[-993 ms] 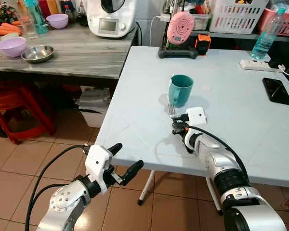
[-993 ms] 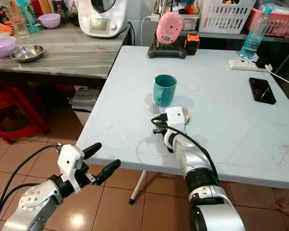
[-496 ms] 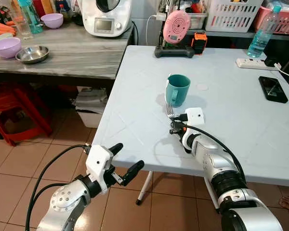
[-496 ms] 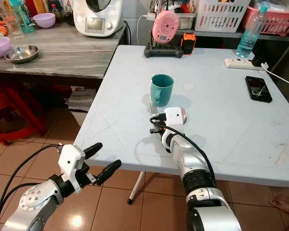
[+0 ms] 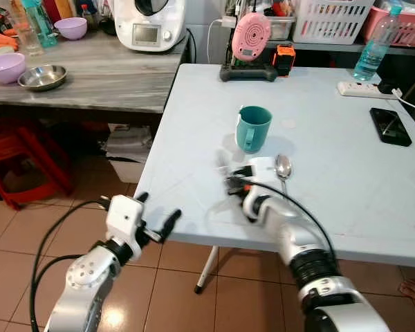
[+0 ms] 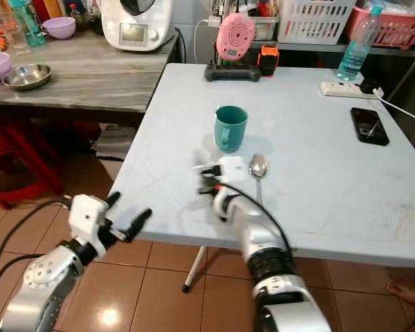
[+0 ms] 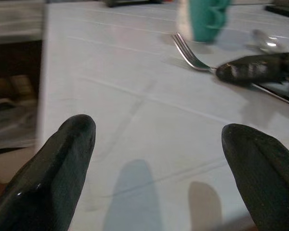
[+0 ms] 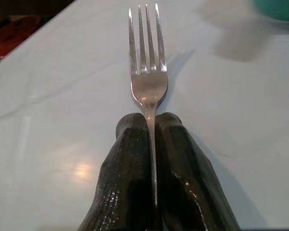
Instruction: Setting the table
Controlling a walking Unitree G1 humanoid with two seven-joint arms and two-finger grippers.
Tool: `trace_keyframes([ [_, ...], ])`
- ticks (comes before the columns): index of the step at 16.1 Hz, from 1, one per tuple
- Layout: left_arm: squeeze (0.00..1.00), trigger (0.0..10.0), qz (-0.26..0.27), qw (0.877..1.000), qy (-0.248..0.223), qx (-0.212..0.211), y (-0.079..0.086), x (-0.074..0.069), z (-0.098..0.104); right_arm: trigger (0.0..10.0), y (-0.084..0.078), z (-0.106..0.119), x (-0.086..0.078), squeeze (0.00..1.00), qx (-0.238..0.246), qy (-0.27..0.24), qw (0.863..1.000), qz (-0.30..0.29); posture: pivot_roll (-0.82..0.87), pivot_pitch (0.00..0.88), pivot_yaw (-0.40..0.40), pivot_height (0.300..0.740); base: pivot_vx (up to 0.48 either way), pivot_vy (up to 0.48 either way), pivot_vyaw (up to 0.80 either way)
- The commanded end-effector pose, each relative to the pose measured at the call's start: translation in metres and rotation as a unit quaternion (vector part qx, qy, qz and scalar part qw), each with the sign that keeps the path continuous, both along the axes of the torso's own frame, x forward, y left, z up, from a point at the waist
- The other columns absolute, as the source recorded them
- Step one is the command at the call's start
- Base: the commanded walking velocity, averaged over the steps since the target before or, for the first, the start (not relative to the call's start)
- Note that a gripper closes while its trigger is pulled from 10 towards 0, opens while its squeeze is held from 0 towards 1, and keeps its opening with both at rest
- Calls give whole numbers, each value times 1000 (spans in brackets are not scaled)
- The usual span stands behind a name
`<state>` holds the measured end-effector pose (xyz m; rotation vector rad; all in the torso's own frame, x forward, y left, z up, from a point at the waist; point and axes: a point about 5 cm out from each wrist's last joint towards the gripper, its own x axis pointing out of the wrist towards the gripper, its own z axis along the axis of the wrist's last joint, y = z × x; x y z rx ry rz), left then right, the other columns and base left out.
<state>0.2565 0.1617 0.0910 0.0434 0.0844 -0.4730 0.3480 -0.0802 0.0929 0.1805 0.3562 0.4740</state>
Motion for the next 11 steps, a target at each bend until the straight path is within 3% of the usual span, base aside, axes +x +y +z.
trace_keyframes([
  [1,0,10000,20,1000,0,9,4,3,-3,0,8,-4,-5,0,1,6,1000,21,59,35,-7,740,0,0,0],
  [3,0,10000,64,998,-7,14,7,12,-3,0,14,8,-6,0,0,-34,999,33,57,22,-14,740,0,0,0],
  [6,0,10000,117,993,-18,18,12,19,0,0,4,24,-9,0,1,-83,996,-6,56,3,-22,740,0,0,0],
  [7,0,10000,132,991,-22,15,14,21,1,7098,-4,30,-13,0,-1,-105,994,-29,54,0,-24,740,0,0,0],
  [8,0,10000,144,989,-22,3,16,23,1,10000,-12,32,-20,0,-9,-121,992,-47,54,0,-24,740,0,0,0],
  [9,0,10000,142,990,-19,-16,15,26,2,10000,-20,34,-28,0,-10,-136,988,-70,39,0,-19,740,0,0,0],
  [11,0,10000,139,990,-22,-15,13,28,2,10000,-26,34,-37,0,-11,-151,984,-91,26,0,-11,740,0,0,0],
])
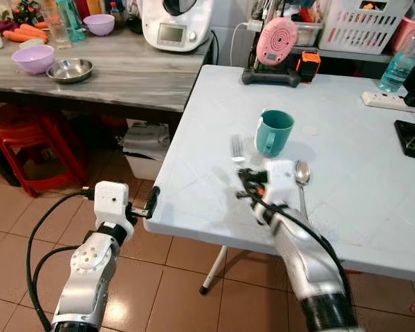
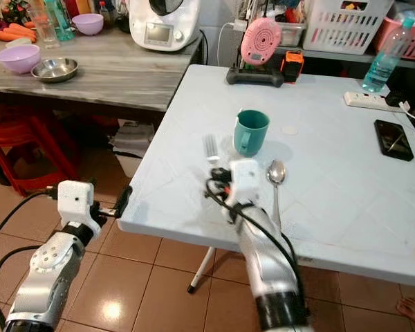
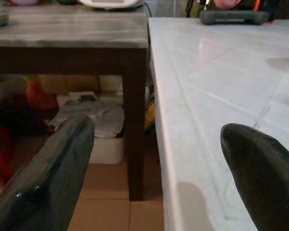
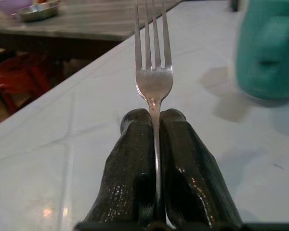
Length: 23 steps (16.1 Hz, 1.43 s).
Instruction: Setting the table
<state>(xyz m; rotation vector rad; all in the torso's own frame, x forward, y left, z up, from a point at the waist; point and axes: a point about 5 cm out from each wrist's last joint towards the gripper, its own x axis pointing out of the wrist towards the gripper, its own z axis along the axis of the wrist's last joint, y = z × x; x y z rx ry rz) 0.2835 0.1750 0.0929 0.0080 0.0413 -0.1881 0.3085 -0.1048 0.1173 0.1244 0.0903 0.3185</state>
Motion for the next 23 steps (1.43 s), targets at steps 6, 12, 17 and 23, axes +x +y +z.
trace_keyframes([
  [6,0,10000,-18,1000,-10,-15,-11,13,5,10000,-13,-1,-21,0,-1,-9,999,-46,4,0,10,740,0,0,-264],
  [12,0,10000,-26,999,-8,-23,-14,15,3,10000,-14,3,-21,0,-2,-15,999,-51,4,0,9,740,0,294,-775],
  [17,0,10000,-27,999,-8,-24,-14,15,2,10000,-13,4,-23,0,-3,-20,999,-48,12,0,1,740,0,406,-145],
  [23,0,10000,-12,1000,-21,-16,-8,20,7,10000,-15,10,-25,0,-2,-43,998,-47,16,0,4,740,0,411,372],
])
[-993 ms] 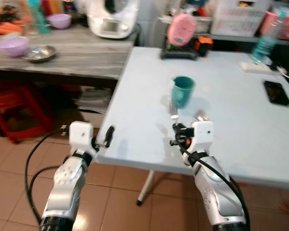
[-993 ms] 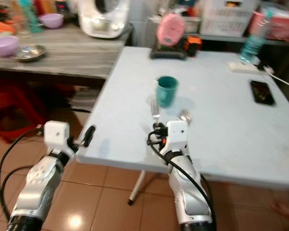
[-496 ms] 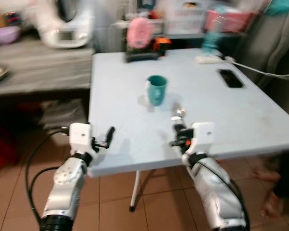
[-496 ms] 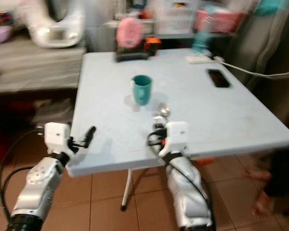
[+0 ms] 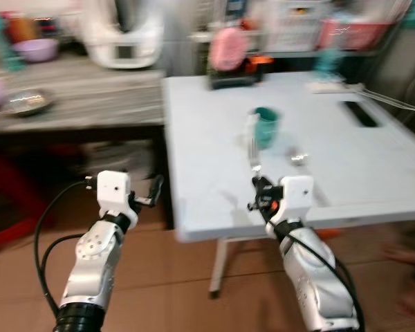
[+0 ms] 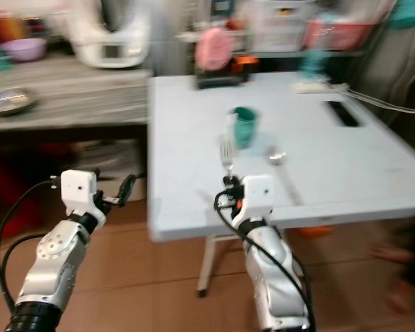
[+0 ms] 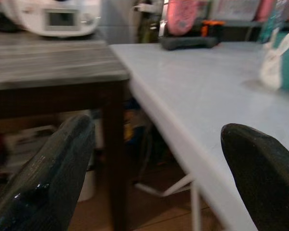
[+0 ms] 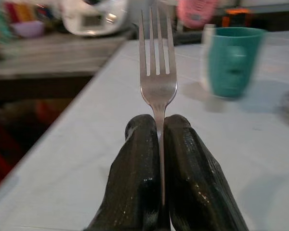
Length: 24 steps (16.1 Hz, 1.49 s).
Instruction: Setting the table
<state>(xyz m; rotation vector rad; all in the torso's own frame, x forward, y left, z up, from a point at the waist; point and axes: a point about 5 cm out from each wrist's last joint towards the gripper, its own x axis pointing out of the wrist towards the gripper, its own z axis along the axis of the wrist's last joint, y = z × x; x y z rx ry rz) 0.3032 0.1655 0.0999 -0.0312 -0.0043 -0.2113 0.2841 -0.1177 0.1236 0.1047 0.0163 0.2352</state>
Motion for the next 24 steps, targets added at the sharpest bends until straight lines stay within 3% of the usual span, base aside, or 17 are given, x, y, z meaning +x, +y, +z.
trace_keyframes([
  [1,0,10000,3,1000,-2,10,3,2,1,10000,-1,3,-1,0,5,-7,1000,-3,16,0,4,740,0,409,800],
  [6,0,10000,8,1000,-6,12,5,3,2,10000,-1,1,-2,0,6,-6,1000,-3,17,0,4,740,0,412,704],
  [14,0,10000,10,1000,-4,11,4,4,0,10000,-1,0,-1,0,19,-1,1000,-11,16,0,0,740,0,410,0],
  [20,0,10000,10,1000,-4,10,2,5,-1,10000,-1,2,1,0,23,-3,1000,-10,13,0,-3,740,0,411,-439],
  [24,0,10000,-13,1000,-13,-6,-2,0,1,10000,-2,1,0,0,16,-5,1000,-10,12,0,-1,740,0,0,0],
])
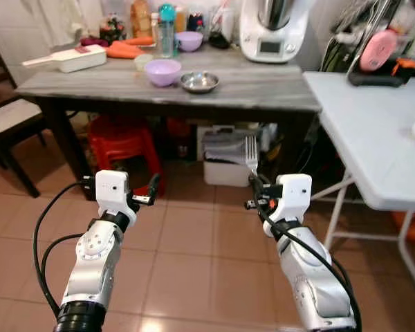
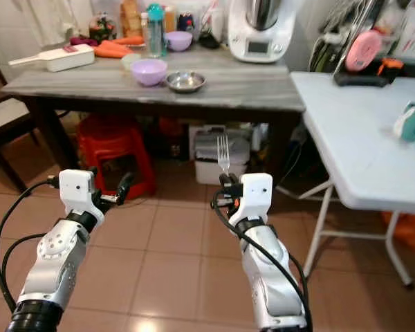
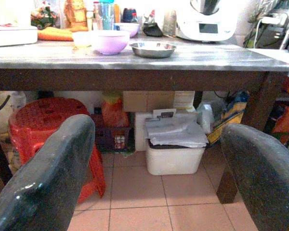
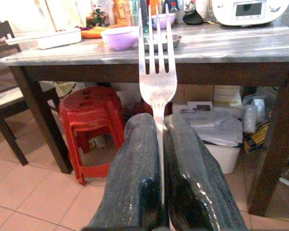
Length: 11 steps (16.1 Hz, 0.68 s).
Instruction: Setting the table
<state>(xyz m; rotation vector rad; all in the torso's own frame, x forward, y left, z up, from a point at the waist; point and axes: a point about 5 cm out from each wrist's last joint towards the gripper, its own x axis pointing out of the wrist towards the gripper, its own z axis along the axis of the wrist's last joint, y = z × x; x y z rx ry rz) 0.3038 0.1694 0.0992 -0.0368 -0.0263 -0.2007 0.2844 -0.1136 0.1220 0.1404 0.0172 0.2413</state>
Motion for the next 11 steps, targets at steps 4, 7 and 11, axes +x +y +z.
trace_keyframes([
  [4,0,10000,-16,1000,3,-9,-2,-10,-3,10000,-15,6,-5,0,-12,-24,999,-33,12,0,-1,740,135,0,0],
  [7,0,10000,-3,1000,11,-12,6,-22,-8,10000,-29,6,-15,0,-44,-39,997,-57,10,0,0,740,309,0,0],
  [11,0,10000,-9,1000,24,-14,3,-33,-14,10000,-41,-5,-29,0,-55,-22,995,-79,10,0,5,740,332,0,0],
])
